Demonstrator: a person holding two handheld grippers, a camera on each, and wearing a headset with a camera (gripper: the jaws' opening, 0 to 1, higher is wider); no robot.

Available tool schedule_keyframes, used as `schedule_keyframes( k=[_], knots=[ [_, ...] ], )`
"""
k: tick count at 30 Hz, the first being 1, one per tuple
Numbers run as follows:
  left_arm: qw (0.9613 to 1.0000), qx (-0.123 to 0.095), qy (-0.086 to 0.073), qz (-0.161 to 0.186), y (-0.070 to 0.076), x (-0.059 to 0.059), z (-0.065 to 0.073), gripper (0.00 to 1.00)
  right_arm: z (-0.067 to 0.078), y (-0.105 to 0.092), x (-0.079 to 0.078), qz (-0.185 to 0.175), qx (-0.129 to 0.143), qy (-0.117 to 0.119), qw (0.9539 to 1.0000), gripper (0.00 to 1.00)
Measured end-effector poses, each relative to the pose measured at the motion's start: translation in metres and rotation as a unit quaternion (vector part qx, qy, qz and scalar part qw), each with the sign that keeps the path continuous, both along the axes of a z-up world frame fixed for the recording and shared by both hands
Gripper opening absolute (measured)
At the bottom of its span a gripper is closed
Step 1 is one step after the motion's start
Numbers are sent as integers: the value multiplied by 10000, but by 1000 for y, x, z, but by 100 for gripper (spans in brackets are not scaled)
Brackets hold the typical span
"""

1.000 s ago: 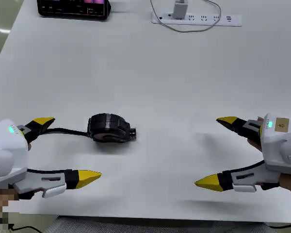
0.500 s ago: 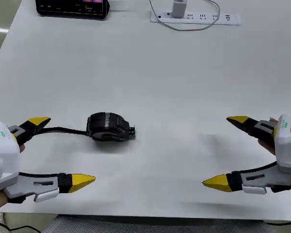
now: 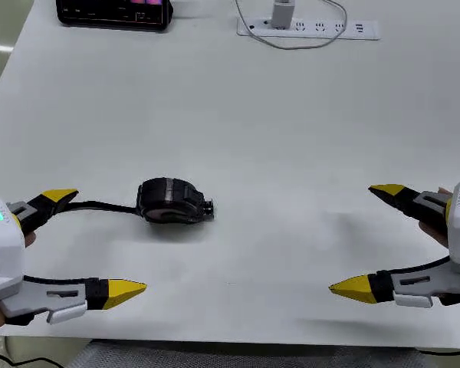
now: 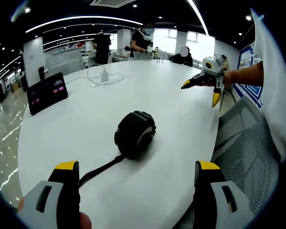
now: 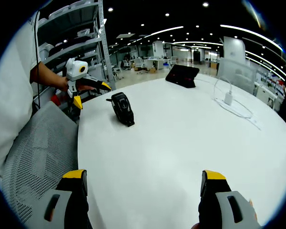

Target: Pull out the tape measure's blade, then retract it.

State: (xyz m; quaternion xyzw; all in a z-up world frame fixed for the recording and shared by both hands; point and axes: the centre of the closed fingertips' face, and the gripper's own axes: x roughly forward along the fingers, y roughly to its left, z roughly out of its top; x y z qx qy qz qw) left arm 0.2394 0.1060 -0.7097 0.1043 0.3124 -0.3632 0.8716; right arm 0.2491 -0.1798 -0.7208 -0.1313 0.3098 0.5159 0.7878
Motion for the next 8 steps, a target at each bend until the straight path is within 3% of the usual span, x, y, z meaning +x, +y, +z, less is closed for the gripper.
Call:
schedule_keyframes(
  k=[8],
  knots=[
    [10000, 14, 4, -3, 2, 0, 0, 99, -1, -1, -1, 4, -9, 26, 10000, 98]
  ],
)
